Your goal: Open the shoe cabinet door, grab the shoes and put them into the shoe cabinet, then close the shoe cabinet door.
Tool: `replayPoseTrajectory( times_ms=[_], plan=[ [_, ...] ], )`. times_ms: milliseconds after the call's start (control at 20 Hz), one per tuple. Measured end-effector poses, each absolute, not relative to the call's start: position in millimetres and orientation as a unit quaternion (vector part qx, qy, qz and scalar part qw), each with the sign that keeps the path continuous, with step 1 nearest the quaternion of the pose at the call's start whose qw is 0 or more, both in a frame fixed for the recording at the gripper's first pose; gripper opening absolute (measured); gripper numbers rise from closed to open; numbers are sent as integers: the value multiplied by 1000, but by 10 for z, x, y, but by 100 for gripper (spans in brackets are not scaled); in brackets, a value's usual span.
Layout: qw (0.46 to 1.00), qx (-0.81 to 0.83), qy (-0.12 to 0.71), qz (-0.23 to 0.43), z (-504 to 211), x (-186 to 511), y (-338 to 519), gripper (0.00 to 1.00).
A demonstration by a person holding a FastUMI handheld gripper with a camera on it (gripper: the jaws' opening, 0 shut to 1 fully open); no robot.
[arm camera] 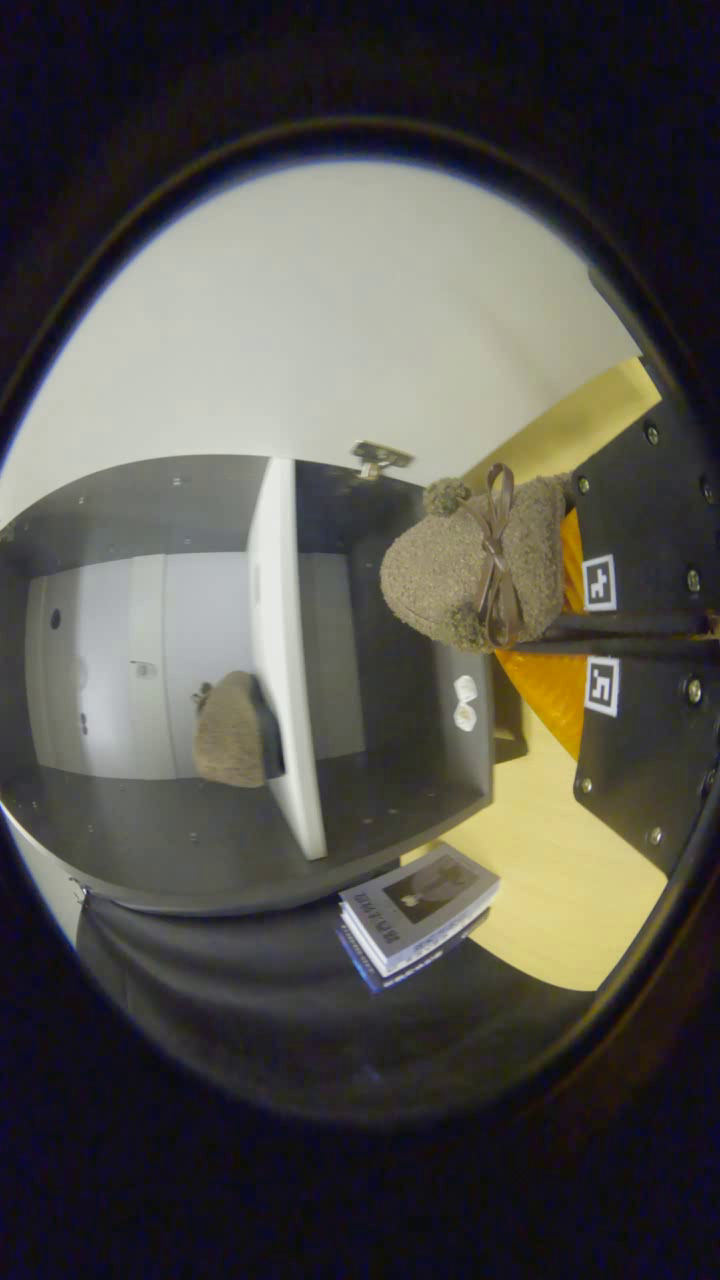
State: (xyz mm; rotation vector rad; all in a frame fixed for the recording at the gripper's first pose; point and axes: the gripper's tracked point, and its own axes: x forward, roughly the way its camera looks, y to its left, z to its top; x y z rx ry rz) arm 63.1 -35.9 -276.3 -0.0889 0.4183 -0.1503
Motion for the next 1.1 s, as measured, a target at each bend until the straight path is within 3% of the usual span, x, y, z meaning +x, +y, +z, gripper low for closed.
replayPoseTrajectory(
  times_ms=[500, 1100],
  plan=[
    [989, -63, 113, -67, -1647, 1678, -234, 3],
    [990, -72, 103, -62, -1305, 2824, -313, 3]
  ],
)
